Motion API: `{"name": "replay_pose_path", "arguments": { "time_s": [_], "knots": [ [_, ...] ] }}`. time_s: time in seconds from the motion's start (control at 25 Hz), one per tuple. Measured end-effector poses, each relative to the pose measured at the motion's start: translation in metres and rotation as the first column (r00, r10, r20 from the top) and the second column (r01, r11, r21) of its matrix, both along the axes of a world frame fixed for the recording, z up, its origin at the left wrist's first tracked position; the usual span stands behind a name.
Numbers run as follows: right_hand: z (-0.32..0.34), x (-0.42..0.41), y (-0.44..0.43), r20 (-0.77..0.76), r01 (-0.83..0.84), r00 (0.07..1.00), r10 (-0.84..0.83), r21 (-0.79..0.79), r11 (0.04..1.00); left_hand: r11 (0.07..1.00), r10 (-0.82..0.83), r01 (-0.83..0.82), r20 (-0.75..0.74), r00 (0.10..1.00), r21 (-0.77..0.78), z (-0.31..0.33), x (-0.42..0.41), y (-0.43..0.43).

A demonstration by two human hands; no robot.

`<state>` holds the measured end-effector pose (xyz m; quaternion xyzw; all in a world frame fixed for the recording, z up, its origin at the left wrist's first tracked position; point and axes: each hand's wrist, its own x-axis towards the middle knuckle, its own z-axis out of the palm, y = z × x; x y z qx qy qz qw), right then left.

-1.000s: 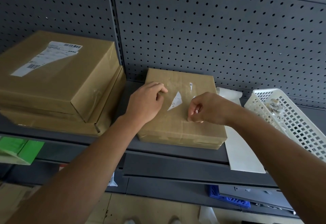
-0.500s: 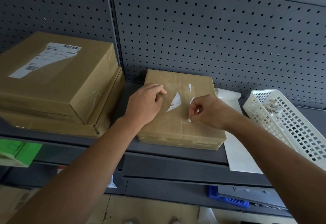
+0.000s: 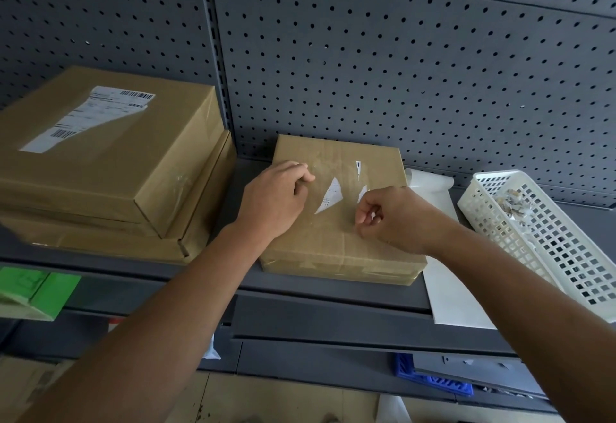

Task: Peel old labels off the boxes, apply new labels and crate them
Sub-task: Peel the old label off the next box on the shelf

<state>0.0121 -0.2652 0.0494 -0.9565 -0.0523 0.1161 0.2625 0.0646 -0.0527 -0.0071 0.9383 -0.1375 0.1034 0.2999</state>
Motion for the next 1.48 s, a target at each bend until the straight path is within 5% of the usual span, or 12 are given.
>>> {"name": "replay_pose_path", "arguments": {
  "time_s": [0.24,0.4,0.72,1.08,1.32,1.48],
  "knots": [
    [0.001,-0.007,0.027,0.090,-0.062,0.990,0.106,-0.397,0.916,1.000,0.002,-0.002,0.000,1.000,0.018,0.001,0.000,-0.001],
    [0.002,-0.009,0.037,0.056,-0.060,0.994,0.098,-0.475,0.878,1.000,-0.004,0.004,0.009,1.000,0.001,0.000,0.000,-0.001],
    [0.013,-0.006,0.005,0.041,0.070,0.997,-0.070,-0.003,0.998,1.000,0.002,-0.002,0.008,1.000,0.023,-0.001,0.001,0.000],
    [-0.018,-0.010,0.001,0.219,-0.075,0.970,0.100,-0.121,0.990,1.000,-0.009,0.009,0.027,1.000,-0.001,0.000,0.000,0.000],
    [-0.007,-0.003,-0.010,0.169,0.075,0.983,-0.069,-0.030,0.997,1.000,-0.004,0.004,0.024,1.000,0.002,0.002,0.000,0.000],
    [0.017,0.009,-0.019,0.239,0.209,0.939,-0.247,0.172,0.963,0.999,0.009,-0.009,0.006,1.000,0.031,0.001,0.000,0.000]
  ]
}}
